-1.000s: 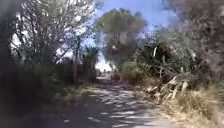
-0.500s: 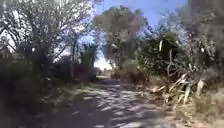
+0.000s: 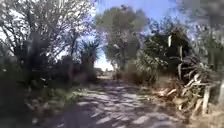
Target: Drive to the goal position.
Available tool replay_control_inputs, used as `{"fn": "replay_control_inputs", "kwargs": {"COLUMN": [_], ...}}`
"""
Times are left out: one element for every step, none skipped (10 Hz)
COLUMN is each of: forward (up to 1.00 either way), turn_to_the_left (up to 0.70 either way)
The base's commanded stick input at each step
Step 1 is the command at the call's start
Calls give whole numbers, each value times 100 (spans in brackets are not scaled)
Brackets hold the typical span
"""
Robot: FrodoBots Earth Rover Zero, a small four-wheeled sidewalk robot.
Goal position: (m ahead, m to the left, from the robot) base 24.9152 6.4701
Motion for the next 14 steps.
{"fn": "replay_control_inputs", "kwargs": {"forward": [85,85,85,85,85,85,85,85,85,85,85,85,85,85], "turn_to_the_left": [0,0,0,0,0,0,0,0,0,0,0,0,0,0]}}
